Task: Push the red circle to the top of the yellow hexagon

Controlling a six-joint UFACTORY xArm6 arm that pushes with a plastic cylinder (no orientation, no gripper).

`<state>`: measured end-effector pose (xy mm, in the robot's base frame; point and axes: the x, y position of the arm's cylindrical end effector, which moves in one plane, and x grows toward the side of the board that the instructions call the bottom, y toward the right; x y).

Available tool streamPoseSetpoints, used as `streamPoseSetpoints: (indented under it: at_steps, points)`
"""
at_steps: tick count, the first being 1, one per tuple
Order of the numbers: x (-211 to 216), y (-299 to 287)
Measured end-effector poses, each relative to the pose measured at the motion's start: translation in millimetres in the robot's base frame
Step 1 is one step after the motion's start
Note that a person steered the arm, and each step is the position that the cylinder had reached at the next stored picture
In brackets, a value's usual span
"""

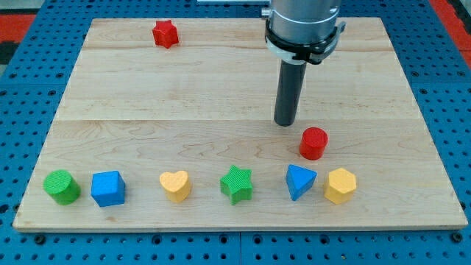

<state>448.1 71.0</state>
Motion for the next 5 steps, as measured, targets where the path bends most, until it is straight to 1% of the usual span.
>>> streamPoseSetpoints:
  at_steps: [1,2,3,4,5]
  points:
    - [23.0,29.4]
    - [36.5,55.8]
    - [37.9,41.4]
    - [51.5,43.3]
    - [52.5,67.9]
